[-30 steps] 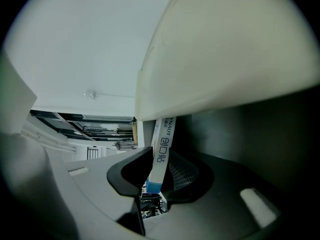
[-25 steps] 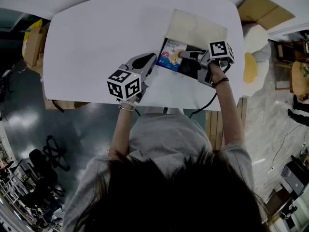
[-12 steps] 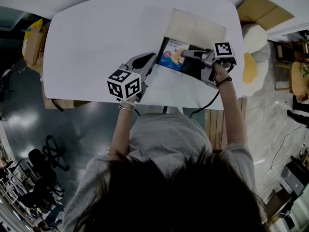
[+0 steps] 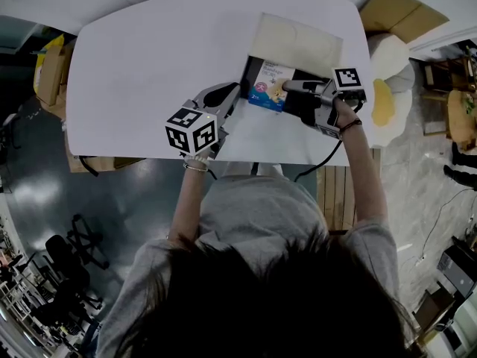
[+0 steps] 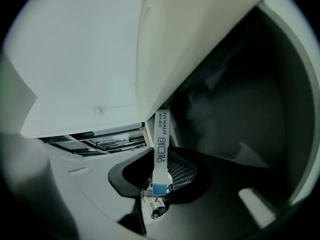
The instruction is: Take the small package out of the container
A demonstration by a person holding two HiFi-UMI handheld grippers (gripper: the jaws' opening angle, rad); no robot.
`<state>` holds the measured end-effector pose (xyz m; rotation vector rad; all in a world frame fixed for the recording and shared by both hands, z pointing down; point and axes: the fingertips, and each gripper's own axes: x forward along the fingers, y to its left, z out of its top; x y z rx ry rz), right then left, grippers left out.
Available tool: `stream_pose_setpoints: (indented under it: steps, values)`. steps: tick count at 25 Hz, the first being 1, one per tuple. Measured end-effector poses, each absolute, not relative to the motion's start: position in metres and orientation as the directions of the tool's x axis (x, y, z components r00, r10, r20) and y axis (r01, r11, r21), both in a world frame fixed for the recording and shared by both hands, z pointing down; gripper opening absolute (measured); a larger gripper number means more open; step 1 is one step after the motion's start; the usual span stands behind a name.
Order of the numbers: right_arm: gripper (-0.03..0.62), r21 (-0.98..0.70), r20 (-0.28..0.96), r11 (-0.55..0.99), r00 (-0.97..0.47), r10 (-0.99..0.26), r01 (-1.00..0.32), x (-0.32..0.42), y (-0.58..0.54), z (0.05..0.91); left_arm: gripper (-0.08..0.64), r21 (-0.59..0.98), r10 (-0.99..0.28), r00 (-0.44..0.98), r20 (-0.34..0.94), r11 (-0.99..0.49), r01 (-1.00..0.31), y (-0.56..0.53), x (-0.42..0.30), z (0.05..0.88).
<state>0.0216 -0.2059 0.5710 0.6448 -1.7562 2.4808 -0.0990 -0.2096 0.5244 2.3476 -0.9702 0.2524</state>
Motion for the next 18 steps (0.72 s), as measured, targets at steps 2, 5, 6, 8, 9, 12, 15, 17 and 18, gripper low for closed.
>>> stream_pose_setpoints:
  steps: [2, 5, 6, 8, 9, 12, 15, 17, 18]
  values:
    - [0.098, -0.897, 0.347, -0.358, -0.915, -0.206, -0.259, 0.025, -0.202, 0.569, -0.009, 0.44, -0.585, 0.718, 0.376, -0.569, -0.694, -0.208, -0.095, 0.522]
    - [0.097, -0.903, 0.333, -0.349, -0.92, -0.205, -0.249, 0.031, -0.194, 0.562, -0.009, 0.435, -0.586, 0.719, 0.373, -0.575, -0.694, -0.202, -0.085, 0.517]
    - [0.098, -0.905, 0.332, -0.343, -0.921, -0.203, -0.251, 0.031, -0.192, 0.562, -0.009, 0.433, -0.587, 0.719, 0.372, -0.576, -0.694, -0.201, -0.084, 0.516]
    - [0.097, -0.909, 0.332, -0.329, -0.922, -0.198, -0.257, 0.03, -0.191, 0.56, -0.009, 0.429, -0.591, 0.718, 0.369, -0.577, -0.695, -0.2, -0.085, 0.514]
    - [0.098, -0.912, 0.33, -0.319, -0.923, -0.197, -0.258, 0.031, -0.189, 0.558, -0.009, 0.426, -0.593, 0.716, 0.367, -0.577, -0.697, -0.198, -0.084, 0.512]
    - [0.097, -0.925, 0.322, -0.275, -0.925, -0.2, -0.262, 0.032, -0.183, 0.548, -0.009, 0.418, -0.605, 0.711, 0.359, -0.577, -0.702, -0.192, -0.082, 0.505]
    - [0.097, -0.936, 0.321, -0.214, -0.924, -0.207, -0.278, 0.034, -0.18, 0.538, -0.009, 0.408, -0.619, 0.703, 0.35, -0.575, -0.709, -0.188, -0.081, 0.499]
    - [0.097, -0.945, 0.311, -0.172, -0.926, -0.216, -0.278, 0.04, -0.177, 0.529, -0.009, 0.399, -0.629, 0.698, 0.343, -0.575, -0.714, -0.183, -0.076, 0.493]
    - [0.097, -0.949, 0.306, -0.151, -0.926, -0.22, -0.278, 0.042, -0.176, 0.524, -0.009, 0.394, -0.634, 0.695, 0.339, -0.575, -0.717, -0.181, -0.074, 0.49]
